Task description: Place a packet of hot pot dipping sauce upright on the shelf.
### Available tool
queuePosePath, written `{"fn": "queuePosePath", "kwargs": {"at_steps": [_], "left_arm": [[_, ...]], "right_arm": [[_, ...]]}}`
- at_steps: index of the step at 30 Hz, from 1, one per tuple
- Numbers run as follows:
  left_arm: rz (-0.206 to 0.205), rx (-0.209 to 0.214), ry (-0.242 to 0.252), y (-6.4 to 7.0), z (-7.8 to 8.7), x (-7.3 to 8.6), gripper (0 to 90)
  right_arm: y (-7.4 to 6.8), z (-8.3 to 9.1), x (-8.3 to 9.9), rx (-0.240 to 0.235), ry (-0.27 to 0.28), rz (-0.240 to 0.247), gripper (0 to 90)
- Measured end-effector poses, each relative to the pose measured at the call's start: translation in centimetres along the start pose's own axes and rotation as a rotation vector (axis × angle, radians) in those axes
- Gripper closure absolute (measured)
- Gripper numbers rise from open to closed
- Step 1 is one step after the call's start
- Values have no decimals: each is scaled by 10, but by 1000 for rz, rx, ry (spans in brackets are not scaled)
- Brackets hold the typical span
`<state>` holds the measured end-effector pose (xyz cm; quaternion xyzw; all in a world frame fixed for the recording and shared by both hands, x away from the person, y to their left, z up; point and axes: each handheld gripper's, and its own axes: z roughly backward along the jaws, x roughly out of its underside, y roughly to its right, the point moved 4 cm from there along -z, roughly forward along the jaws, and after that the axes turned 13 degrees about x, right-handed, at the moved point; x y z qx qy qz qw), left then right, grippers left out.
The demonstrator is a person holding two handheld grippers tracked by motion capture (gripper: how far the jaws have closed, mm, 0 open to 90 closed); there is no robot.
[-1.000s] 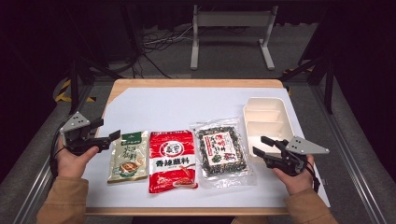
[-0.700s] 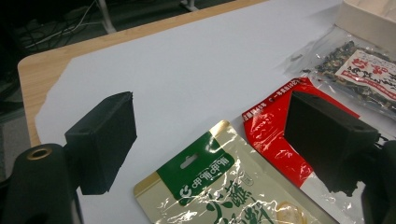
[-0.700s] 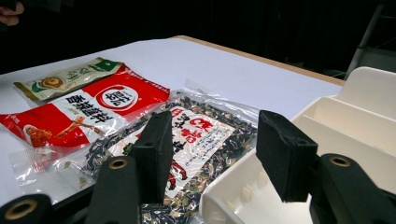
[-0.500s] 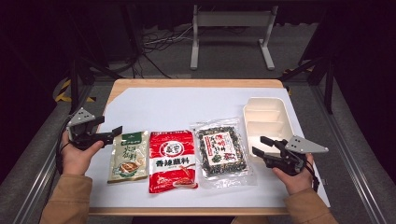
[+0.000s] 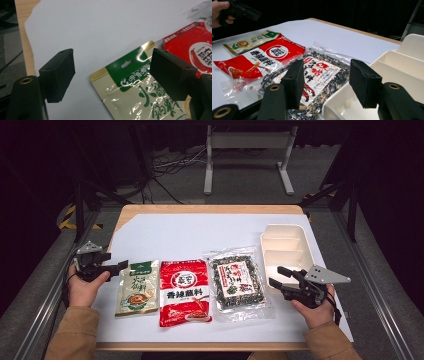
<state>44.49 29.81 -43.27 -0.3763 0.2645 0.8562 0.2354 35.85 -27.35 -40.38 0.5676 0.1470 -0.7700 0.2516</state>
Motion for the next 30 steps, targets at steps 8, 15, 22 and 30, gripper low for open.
{"fn": "queuePosePath", "kwargs": {"at_steps": [8,15,22,30], "left_arm": [[103,-11,-26,-17,-8,13,194],[128,22,-43,-20,-17,19,172],[118,39,-89,-19,-29,22,151],[129,68,-133,-16,-38,25,139]], "right_arm": [[1,0,0,-4,1,-9,463],[1,0,0,-4,-5,-7,462],[1,0,0,-4,-1,-10,460],[2,1,0,-1,-2,-10,459]]}}
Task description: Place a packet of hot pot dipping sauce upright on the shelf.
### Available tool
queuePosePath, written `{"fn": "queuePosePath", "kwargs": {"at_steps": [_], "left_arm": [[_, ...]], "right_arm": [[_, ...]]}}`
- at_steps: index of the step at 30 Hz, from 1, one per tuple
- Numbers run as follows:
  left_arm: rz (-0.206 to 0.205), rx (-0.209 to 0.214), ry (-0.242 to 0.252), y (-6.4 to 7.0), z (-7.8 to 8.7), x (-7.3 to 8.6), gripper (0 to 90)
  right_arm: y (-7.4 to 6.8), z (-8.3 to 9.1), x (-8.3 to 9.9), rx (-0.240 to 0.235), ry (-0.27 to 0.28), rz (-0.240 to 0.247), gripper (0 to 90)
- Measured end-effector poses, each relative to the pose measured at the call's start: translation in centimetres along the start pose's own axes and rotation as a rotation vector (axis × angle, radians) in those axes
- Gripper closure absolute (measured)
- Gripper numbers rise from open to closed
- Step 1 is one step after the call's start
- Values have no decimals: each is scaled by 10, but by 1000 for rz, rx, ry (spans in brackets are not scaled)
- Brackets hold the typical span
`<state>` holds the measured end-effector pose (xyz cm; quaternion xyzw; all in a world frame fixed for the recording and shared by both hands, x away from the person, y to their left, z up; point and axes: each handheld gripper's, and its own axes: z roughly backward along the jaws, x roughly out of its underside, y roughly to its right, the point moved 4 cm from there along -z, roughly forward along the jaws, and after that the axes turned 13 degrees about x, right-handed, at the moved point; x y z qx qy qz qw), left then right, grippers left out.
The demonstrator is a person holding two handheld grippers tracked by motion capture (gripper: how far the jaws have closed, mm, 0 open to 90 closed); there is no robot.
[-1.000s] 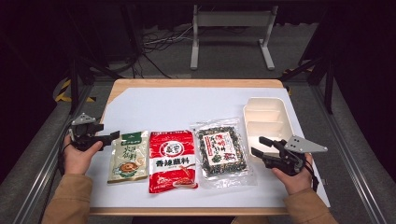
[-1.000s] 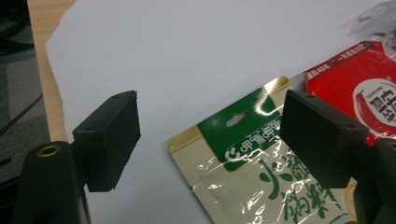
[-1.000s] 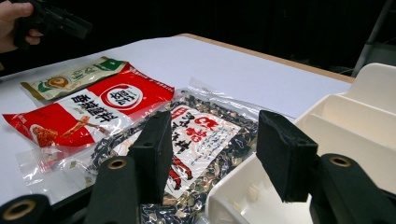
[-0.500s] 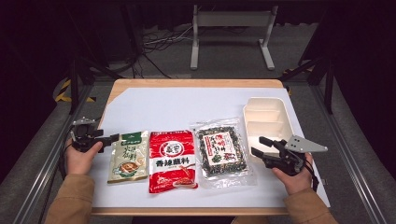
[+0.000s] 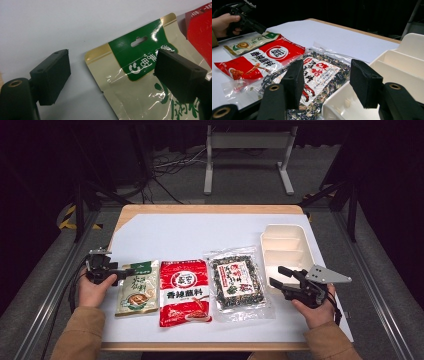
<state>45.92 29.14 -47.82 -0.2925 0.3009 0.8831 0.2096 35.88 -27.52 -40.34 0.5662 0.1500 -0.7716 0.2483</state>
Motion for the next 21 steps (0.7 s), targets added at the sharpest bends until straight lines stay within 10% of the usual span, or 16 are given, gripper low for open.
{"fn": "queuePosePath", "kwargs": {"at_steps": [21], "left_arm": [[-22,49,18,7,-3,-1,261]], "right_arm": [[-1,-1,1,11,-7,23,455]]}}
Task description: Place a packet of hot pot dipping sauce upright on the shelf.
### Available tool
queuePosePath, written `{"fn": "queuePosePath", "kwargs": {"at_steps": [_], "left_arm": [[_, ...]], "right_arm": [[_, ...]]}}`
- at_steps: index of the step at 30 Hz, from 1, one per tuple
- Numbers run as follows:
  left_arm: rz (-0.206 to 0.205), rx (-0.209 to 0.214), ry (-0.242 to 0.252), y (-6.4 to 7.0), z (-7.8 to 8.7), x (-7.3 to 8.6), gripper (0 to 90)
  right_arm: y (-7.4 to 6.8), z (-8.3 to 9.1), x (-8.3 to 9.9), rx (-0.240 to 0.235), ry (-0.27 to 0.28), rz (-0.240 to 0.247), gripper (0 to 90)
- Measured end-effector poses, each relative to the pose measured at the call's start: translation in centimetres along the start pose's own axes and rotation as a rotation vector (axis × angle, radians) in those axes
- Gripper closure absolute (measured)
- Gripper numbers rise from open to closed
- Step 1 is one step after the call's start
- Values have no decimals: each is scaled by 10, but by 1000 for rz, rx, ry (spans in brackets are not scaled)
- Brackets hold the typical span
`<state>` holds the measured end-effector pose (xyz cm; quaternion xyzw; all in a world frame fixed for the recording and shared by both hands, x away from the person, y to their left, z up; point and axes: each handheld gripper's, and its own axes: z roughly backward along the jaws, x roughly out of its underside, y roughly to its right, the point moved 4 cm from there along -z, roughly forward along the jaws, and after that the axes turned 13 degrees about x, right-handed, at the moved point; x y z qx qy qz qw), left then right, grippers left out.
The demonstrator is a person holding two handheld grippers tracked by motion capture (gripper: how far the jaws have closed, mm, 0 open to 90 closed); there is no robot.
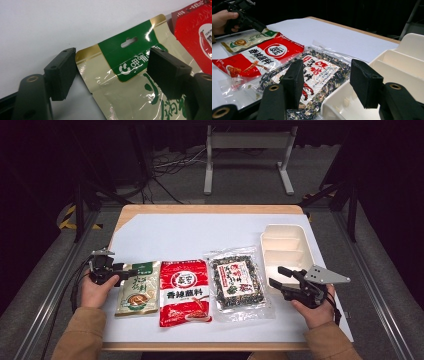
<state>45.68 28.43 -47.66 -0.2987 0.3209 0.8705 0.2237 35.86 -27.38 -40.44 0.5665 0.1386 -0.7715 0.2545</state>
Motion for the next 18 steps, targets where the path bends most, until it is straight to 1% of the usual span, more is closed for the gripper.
{"fn": "queuePosePath", "kwargs": {"at_steps": [1,2,3,4,5,6,7,8,9,10,11,12,13,14,15,16,18], "left_arm": [[-3,-1,5,0,1,0,272],[1,7,14,1,3,-1,286],[-8,7,21,1,5,-1,306],[0,22,33,2,6,-1,323],[0,34,45,3,7,-2,332],[-12,42,49,4,8,-2,350],[-14,50,54,6,8,-2,364],[-37,47,48,6,9,-2,374],[-36,57,49,9,8,-2,377],[-47,59,52,10,8,-2,387],[-56,74,48,12,8,-2,401],[-54,95,46,14,7,-2,422],[-64,104,38,16,6,-2,431],[-64,104,38,16,6,-2,439],[-86,80,2,17,3,-1,444],[-86,80,2,17,3,-1,444],[-75,68,-18,16,0,0,444]], "right_arm": [[0,0,0,1,0,2,455],[0,0,0,0,1,1,455],[0,0,0,1,-1,2,455],[0,0,0,1,-2,2,455],[0,0,0,0,-3,2,455],[0,-1,0,0,-4,2,455],[0,-1,0,-1,-4,2,455],[0,-1,0,-3,-3,1,455],[0,-1,0,-4,-3,1,454],[0,-1,0,-7,-4,2,453],[0,-1,0,-7,-6,3,453],[-1,-1,1,-8,-6,3,454],[-1,-1,0,-8,-7,3,454],[-1,-1,0,-9,-7,4,453],[-1,-1,0,-10,-6,4,453],[-1,-1,0,-12,-6,3,453],[-1,-1,0,-13,-5,2,453]]}}
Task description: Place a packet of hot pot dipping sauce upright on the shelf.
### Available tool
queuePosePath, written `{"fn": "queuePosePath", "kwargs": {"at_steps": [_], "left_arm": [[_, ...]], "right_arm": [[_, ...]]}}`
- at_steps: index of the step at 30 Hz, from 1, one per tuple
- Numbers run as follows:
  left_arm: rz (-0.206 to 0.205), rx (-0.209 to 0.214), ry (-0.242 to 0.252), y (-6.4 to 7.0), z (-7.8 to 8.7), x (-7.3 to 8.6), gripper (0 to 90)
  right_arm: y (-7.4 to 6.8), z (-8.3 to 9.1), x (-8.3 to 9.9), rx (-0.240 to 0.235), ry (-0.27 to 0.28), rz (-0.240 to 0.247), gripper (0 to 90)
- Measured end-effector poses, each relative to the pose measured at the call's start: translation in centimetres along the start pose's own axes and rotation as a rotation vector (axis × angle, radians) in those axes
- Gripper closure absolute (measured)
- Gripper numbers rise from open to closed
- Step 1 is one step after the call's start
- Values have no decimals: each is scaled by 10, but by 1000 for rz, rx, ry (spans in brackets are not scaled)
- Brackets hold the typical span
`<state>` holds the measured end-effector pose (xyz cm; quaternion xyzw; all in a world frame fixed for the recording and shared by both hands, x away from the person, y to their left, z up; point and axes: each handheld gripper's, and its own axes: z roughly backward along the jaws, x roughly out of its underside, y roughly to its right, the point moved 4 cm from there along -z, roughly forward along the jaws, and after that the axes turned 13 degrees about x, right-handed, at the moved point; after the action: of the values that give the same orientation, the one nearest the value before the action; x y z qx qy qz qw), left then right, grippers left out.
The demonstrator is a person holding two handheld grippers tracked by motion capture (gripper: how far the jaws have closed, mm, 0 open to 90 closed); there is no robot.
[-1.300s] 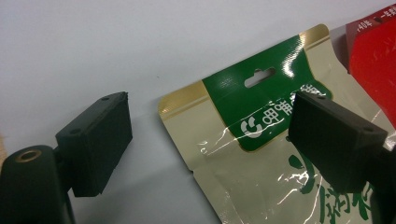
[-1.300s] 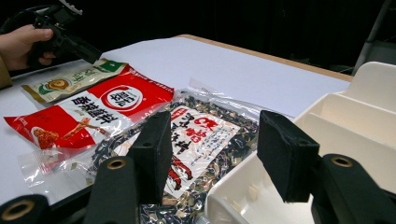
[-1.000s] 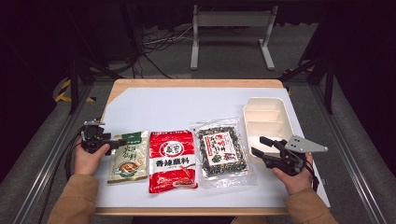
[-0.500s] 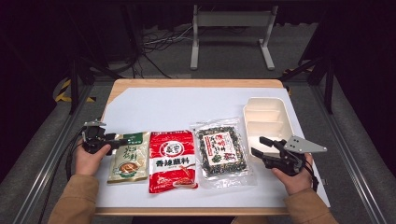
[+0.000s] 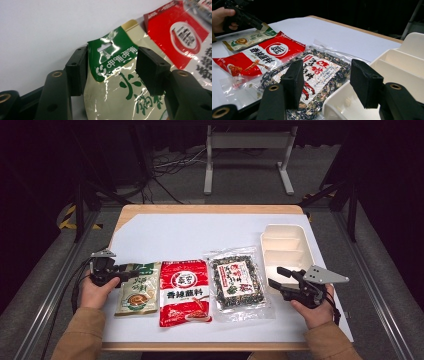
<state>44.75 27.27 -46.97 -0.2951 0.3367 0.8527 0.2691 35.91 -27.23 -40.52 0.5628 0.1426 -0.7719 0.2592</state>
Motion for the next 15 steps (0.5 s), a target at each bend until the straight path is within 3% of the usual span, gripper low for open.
{"fn": "queuePosePath", "kwargs": {"at_steps": [5,8,12,13,15], "left_arm": [[27,-10,-23,-2,-5,2,468],[20,-88,-46,-3,-7,3,608],[6,-144,-54,-5,-7,3,770],[8,-143,-53,-5,-7,3,836],[17,-133,-52,-4,-7,3,884]], "right_arm": [[0,0,0,-3,1,1,453],[0,0,-1,-3,4,1,453],[-2,1,-2,-5,9,6,453],[-2,1,-2,-6,8,6,453],[-1,0,-1,-7,6,4,453]]}}
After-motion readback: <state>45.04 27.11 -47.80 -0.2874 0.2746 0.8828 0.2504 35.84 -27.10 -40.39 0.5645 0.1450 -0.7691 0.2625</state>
